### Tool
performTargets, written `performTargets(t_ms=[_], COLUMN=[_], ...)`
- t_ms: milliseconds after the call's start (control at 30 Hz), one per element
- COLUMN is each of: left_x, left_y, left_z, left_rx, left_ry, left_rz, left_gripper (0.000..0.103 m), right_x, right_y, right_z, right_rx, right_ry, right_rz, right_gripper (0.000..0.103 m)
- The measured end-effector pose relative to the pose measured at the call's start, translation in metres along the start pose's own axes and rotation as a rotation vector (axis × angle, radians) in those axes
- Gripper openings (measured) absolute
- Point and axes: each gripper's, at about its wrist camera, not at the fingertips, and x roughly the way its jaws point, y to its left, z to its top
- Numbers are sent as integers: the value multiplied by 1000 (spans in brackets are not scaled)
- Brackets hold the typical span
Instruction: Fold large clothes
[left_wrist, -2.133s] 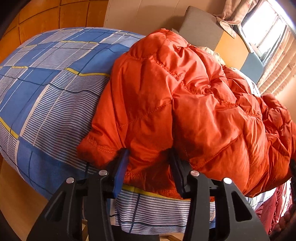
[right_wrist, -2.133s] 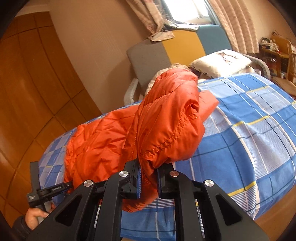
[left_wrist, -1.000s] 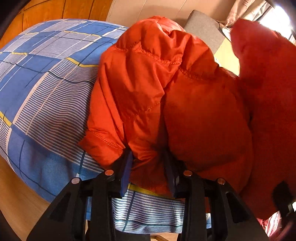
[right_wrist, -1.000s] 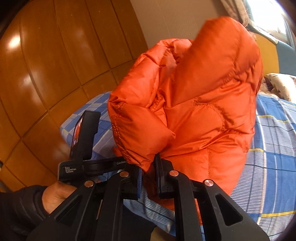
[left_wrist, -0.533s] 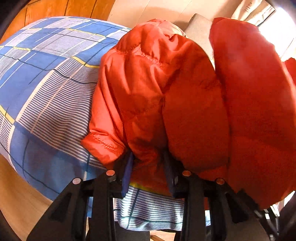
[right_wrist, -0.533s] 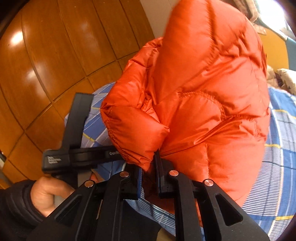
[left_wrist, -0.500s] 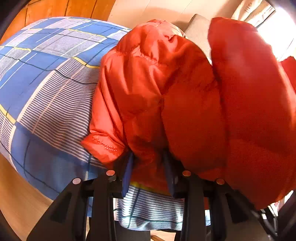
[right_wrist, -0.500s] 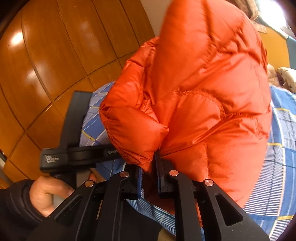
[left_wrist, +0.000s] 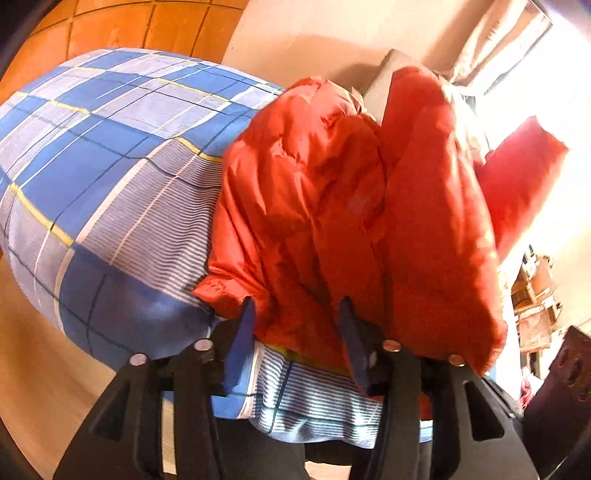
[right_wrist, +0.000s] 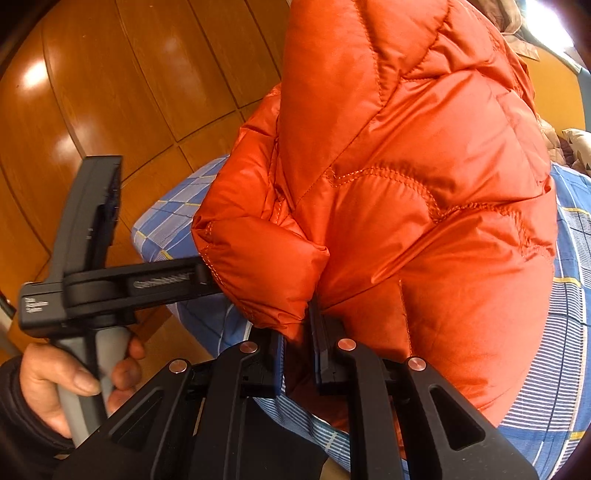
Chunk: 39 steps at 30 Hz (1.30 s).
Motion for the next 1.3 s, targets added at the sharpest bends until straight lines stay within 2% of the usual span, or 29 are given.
performTargets(t_ms=[133, 300, 467, 600, 767, 833, 967, 1033, 1133, 1300], left_x=[-13, -29, -40, -47, -41, -29, -8, 2, 11, 16], left_y=[5, 1, -1, -10, -27, -34, -40, -43, -47, -41], left_z=[-3, -2, -1, 1, 3, 4, 12, 15, 18, 22], left_rx=[-35, -39, -42, -4, 65, 83, 106, 121, 157, 147], left_ry=[-23, -64, -67, -83, -39, 8, 55, 81, 88, 78], left_rz=[-33, -92, -182, -243, -305, -316, -318, -326, -318, -348], left_gripper=[59, 62, 62, 65, 72, 73, 69, 56, 52, 42], right_x=[2, 6, 4, 7, 6, 5, 7, 7, 10, 15], right_y=[1, -1, -4, -3, 2, 7, 13, 17, 22, 30], right_z=[-1, -1, -2, -4, -3, -4, -7, -8, -11, -14], right_rx=[-6, -11, -9, -14, -19, -34, -41, -47, -50, -61], right_ry=[4, 10, 7, 9, 5, 2, -4, -5, -7, -4], right_rz=[-2, 0, -2, -9, -18, -29, -44, -53, -63, -82], right_gripper=[12, 12, 12, 12, 12, 12, 12, 12, 12, 12])
